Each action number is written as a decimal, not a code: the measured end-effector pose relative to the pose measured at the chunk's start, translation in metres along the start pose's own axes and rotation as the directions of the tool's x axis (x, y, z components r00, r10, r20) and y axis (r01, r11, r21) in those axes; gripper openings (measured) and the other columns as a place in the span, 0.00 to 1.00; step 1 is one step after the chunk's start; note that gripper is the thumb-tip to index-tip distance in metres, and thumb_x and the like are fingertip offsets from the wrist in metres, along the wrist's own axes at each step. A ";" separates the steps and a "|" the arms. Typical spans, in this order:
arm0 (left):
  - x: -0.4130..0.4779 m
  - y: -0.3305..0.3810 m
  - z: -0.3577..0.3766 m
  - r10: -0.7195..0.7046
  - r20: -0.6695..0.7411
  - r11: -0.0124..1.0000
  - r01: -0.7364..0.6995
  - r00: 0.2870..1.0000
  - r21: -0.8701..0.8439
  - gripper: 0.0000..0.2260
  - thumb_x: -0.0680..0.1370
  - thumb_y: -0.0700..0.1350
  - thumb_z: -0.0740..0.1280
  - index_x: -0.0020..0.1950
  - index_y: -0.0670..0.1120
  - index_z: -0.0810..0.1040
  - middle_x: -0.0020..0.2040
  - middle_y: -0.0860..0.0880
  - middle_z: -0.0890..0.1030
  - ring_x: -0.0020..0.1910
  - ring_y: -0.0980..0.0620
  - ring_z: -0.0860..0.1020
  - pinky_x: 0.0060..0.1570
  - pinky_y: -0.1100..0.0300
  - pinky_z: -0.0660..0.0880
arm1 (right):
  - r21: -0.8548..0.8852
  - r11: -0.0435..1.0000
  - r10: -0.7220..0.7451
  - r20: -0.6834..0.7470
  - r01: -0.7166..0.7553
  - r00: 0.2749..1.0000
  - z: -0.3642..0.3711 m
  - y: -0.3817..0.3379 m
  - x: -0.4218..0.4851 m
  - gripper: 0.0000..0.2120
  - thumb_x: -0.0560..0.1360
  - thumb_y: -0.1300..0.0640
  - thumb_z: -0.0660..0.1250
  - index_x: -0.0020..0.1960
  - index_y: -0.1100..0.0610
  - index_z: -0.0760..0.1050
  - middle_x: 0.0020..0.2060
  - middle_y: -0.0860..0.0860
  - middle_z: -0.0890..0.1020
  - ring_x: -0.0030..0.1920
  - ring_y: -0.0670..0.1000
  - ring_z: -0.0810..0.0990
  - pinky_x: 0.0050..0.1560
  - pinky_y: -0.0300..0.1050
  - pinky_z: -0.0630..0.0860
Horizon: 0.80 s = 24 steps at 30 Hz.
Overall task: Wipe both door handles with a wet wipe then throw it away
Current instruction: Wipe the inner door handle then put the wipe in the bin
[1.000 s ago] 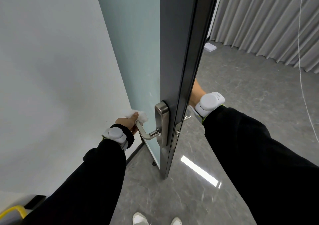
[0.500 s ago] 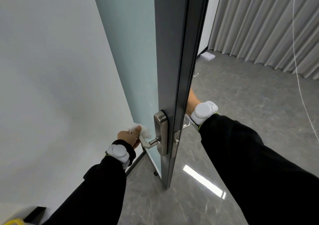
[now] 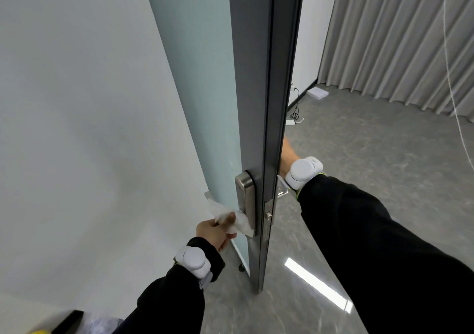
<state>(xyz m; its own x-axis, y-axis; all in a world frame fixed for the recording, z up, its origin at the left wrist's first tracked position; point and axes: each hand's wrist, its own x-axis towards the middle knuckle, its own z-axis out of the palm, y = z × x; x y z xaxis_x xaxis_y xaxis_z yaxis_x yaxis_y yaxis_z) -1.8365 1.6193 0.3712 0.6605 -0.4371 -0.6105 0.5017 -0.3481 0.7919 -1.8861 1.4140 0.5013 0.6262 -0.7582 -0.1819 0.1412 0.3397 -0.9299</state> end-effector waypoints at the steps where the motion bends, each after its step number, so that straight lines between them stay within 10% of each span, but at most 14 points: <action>1: -0.002 -0.002 0.003 -0.001 0.011 1.000 0.001 1.000 0.003 0.15 0.72 0.50 0.76 0.48 0.40 0.81 0.37 0.44 0.85 0.36 0.47 0.85 0.28 0.62 0.66 | -0.005 1.000 -0.013 0.008 0.014 1.000 0.000 0.000 0.001 0.15 0.77 0.57 0.56 0.32 0.50 0.61 0.28 0.49 0.64 0.30 0.49 0.60 0.33 0.43 0.57; 24: 0.000 0.018 -0.009 -0.180 0.127 0.980 0.167 0.976 0.107 0.12 0.73 0.49 0.76 0.41 0.43 0.76 0.34 0.46 0.75 0.32 0.51 0.73 0.31 0.63 0.70 | 0.043 0.999 0.025 0.022 -0.026 0.999 0.001 -0.002 0.001 0.14 0.74 0.55 0.57 0.30 0.51 0.62 0.26 0.49 0.64 0.28 0.48 0.61 0.33 0.44 0.58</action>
<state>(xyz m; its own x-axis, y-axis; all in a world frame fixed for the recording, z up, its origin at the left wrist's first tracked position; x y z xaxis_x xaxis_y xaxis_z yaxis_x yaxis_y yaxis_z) -1.8222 1.6202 0.3858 0.4834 -0.4690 -0.7391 0.5422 -0.5025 0.6735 -1.8848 1.4131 0.5037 0.6459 -0.7373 -0.1978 0.1582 0.3828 -0.9102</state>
